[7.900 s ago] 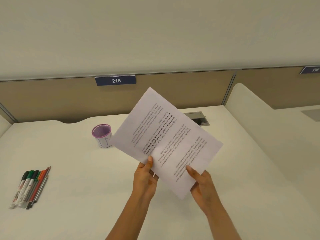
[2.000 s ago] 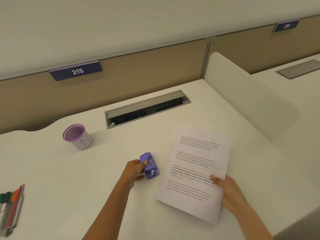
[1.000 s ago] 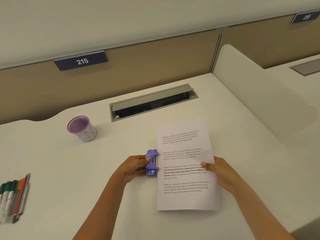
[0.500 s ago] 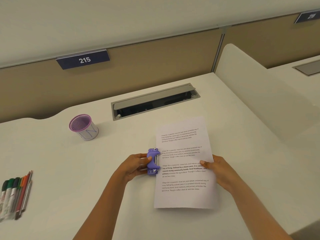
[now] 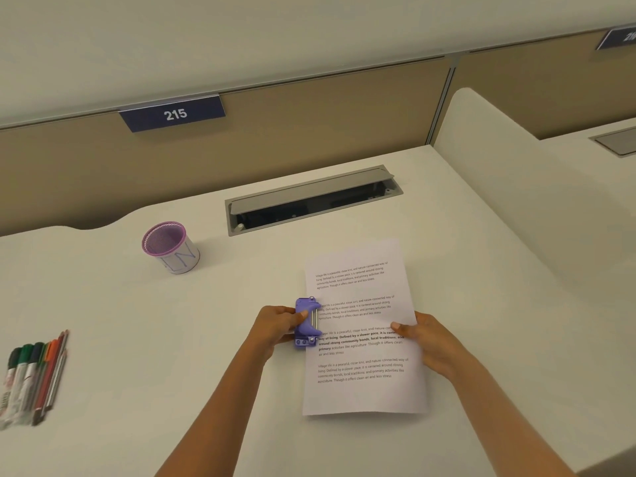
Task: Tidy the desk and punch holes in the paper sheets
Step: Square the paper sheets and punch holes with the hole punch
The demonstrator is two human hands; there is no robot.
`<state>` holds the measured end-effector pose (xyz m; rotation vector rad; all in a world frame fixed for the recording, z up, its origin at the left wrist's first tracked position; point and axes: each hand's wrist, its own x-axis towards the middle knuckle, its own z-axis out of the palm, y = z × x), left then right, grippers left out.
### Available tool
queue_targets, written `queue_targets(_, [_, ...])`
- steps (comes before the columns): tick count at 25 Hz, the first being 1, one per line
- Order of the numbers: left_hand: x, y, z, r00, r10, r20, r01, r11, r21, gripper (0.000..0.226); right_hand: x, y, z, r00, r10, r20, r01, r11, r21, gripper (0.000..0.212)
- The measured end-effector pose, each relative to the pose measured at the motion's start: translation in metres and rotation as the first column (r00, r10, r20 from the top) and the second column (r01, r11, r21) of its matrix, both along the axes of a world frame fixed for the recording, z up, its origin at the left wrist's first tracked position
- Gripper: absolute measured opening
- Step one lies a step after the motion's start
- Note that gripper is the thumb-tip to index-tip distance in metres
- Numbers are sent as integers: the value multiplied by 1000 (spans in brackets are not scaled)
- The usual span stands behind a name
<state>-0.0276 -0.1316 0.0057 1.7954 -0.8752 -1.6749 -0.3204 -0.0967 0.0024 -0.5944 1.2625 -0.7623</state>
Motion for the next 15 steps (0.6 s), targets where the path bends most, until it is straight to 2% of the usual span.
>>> queue_targets(4, [-4, 1, -4, 997, 44, 59, -44, 999, 4, 24, 1, -4, -3, 1000, 15, 2, -15, 999, 31, 30])
queue_targets(6, [-3, 0, -8, 991, 19, 133, -19, 1000, -5, 27, 0, -6, -5, 1000, 22, 3, -22, 999, 43, 29])
queue_targets(9, [-2, 0, -10, 948, -45, 315, 51, 999, -11, 39, 0, -9, -5, 1000, 29, 6, -30, 998, 57, 28])
queue_targets(12, [-3, 0, -9, 935, -54, 352, 62, 998, -14, 60, 0, -11, -7, 1000, 32, 0, -32, 998, 63, 30])
queue_targets(14, [-7, -2, -5, 874, -34, 484, 87, 992, -89, 64, 0, -12, -8, 999, 33, 1, -32, 997, 69, 30])
queue_targets(15, [-11, -4, -3, 805, 4, 593, 110, 982, -156, 61, 0, -12, -8, 1000, 31, 1, -31, 997, 71, 30])
